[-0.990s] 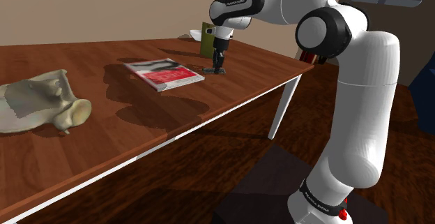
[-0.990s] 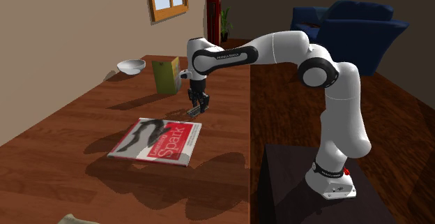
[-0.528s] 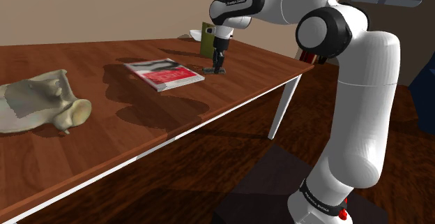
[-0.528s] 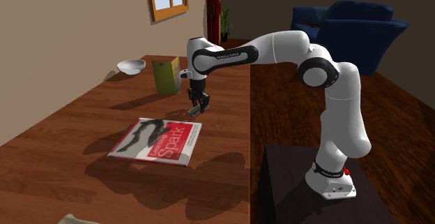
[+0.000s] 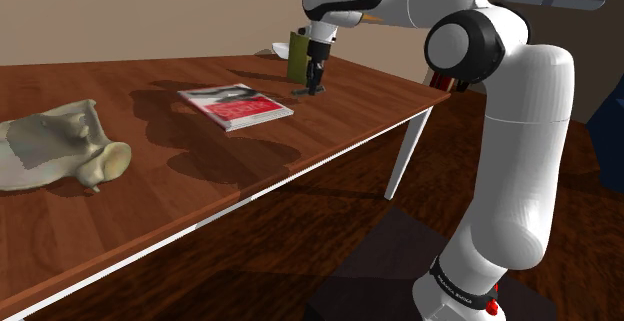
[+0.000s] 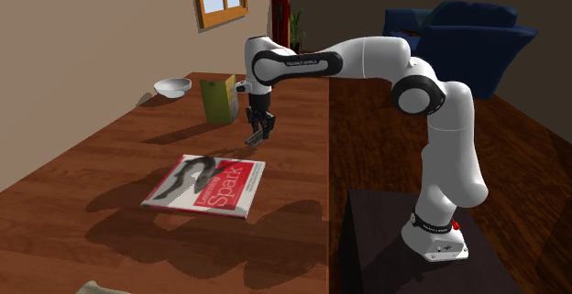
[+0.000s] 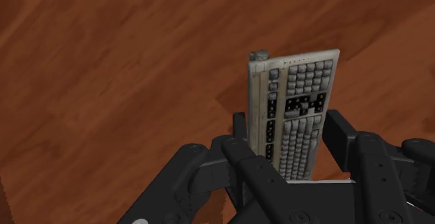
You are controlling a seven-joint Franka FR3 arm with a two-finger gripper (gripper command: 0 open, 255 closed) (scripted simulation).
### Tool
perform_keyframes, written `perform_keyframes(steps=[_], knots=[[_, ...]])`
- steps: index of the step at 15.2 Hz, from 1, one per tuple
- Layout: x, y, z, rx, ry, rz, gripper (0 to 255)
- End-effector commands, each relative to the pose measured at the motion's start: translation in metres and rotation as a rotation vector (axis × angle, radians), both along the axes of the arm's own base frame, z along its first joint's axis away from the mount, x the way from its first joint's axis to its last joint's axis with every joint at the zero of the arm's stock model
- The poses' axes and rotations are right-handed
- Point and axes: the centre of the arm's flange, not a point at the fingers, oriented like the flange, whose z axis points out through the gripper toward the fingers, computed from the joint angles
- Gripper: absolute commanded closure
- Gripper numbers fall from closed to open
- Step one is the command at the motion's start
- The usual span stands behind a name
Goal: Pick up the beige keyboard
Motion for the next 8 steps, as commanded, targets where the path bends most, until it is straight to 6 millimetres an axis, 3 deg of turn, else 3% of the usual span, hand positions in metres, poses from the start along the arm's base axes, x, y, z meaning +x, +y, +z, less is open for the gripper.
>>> perform_keyframes(steps=[1, 6, 8], knots=[[0.000, -0.001, 0.010, 0.000, 0.000, 0.000, 255], [0.000, -0.001, 0.037, 0.000, 0.000, 0.000, 255], [0.000, -0.001, 0.037, 0.000, 0.000, 0.000, 255]])
